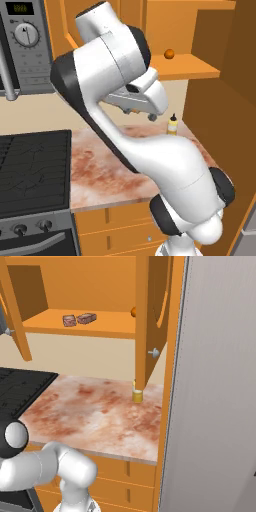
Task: Pick the bar soap and bar soap from the cabinet and place them on the counter.
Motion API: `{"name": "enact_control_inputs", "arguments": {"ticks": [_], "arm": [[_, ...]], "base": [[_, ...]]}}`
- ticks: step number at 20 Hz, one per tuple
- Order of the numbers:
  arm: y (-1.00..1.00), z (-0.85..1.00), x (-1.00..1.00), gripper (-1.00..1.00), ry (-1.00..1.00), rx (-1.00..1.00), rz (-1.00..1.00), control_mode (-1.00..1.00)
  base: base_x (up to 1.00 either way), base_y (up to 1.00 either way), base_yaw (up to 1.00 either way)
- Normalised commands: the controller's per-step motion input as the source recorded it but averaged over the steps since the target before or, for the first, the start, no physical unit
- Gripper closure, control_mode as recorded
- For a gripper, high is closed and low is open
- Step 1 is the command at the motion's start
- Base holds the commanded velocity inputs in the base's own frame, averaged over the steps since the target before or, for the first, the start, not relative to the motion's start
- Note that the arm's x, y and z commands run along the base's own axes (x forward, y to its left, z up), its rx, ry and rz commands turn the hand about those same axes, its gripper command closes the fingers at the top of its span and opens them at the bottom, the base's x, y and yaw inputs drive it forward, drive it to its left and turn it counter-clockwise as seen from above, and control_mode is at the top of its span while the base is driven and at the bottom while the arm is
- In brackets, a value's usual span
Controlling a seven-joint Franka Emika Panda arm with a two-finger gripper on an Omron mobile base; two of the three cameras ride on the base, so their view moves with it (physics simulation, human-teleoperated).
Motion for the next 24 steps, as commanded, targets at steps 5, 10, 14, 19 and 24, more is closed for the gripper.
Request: {"name": "enact_control_inputs", "arguments": {"ticks": [5,10,14,19,24], "arm": [[-0.61,0.0,-0.47,-1.0,0.01,0.42,0.09,-1.0],[-0.65,0.0,-0.41,-1.0,-0.01,0.43,0.08,-1.0],[-0.68,0.02,0.01,-1.0,-0.01,0.42,0.0,-1.0],[-0.46,0.0,0.3,-1.0,0.0,0.4,-0.04,-1.0],[0.02,0.0,0.73,-1.0,0.1,0.13,-0.02,-1.0]], "base": [[0.0,0.0,0.0],[0.0,0.0,0.0],[0.0,0.0,0.0],[0.0,0.0,0.0],[0.0,0.0,0.0]]}}
